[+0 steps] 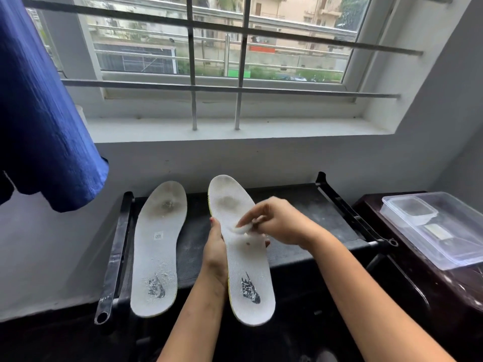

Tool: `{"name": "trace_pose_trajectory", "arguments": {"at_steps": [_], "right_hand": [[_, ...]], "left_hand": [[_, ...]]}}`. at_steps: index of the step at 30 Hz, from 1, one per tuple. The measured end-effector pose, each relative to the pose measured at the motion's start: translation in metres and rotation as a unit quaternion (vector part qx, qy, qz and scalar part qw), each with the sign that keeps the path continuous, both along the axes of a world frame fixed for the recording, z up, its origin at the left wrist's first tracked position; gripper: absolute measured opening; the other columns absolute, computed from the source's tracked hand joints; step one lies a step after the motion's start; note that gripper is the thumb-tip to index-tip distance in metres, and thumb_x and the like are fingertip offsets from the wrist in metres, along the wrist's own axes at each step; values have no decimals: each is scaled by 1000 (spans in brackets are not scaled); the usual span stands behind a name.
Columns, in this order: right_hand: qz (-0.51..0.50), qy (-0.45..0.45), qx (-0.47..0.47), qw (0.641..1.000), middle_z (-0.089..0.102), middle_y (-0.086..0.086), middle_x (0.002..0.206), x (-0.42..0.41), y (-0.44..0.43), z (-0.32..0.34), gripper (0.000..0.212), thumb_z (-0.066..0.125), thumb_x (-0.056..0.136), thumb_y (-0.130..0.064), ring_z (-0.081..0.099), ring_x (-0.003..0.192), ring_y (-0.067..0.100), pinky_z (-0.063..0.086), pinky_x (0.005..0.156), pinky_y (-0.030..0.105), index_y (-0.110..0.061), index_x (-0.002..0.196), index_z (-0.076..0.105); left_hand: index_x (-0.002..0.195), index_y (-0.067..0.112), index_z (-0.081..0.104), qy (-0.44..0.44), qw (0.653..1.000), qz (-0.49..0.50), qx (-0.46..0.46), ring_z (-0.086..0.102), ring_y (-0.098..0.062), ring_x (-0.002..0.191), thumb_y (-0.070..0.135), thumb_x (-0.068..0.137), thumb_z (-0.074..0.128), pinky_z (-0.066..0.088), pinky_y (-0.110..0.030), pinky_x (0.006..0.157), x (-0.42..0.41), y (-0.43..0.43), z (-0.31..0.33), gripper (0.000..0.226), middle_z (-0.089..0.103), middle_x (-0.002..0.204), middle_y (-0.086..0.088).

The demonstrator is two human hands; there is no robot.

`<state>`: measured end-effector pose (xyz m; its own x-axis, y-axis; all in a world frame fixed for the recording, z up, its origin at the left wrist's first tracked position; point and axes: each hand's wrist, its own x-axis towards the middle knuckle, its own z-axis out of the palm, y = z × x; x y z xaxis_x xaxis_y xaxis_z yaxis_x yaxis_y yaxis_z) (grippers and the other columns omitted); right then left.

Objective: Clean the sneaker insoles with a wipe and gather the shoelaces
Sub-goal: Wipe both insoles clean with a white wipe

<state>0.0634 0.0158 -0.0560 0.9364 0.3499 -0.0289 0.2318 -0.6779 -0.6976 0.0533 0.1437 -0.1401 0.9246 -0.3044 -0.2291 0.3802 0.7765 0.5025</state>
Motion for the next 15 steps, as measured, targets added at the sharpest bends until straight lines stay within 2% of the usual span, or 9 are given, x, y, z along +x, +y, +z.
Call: {"name": "trace_pose_trajectory", "arguments": {"at_steps": [3,5,6,8,10,12,15], "right_hand": [[-69,-96,9,993,73,3,100,9,5,0,34,58,79,8,66,90,10,47,77,9,-16,97,75],[-61,-119,-20,991,70,6,107,9,10,-9,35,55,81,9,63,88,8,46,80,7,-13,101,74],[-45,-122,-34,991,69,7,108,8,12,-16,37,53,80,9,63,87,10,49,83,13,-14,101,74],[-19,-134,-49,990,69,7,105,3,14,-26,40,52,79,10,65,91,16,53,87,30,-15,100,74],[-10,-148,-44,988,70,5,102,-4,14,-30,41,51,78,13,65,92,17,54,86,32,-14,99,74],[-1,-141,-32,989,71,4,99,-13,14,-29,42,51,76,14,66,89,14,54,85,27,-14,97,75],[36,-86,-30,995,72,0,97,-27,9,-21,45,52,74,16,64,81,3,49,78,11,-16,95,76]], "left_hand": [[121,8,58,-4,1000,2,3,65,-35,93,63,92,18,55,-48,78,-1,-3,2,75,66,110,-20],[116,6,60,-9,1000,-5,3,67,-33,90,61,93,16,56,-44,75,-3,-3,4,74,68,104,-20],[112,5,61,-13,1000,-3,3,68,-32,86,60,94,15,57,-41,74,-2,-3,3,74,70,98,-20],[109,6,62,-12,1000,7,8,67,-30,85,58,95,15,51,-40,83,-2,-2,4,72,71,93,-18],[110,7,62,5,1000,16,2,64,-30,91,59,95,16,43,-41,91,-1,-1,3,71,70,95,-17],[111,8,62,16,1000,17,0,62,-31,94,61,94,18,42,-41,93,0,-1,3,71,69,97,-18],[114,7,61,25,999,25,16,60,-34,99,60,94,20,43,-42,93,0,-1,2,70,69,102,-19]]}}
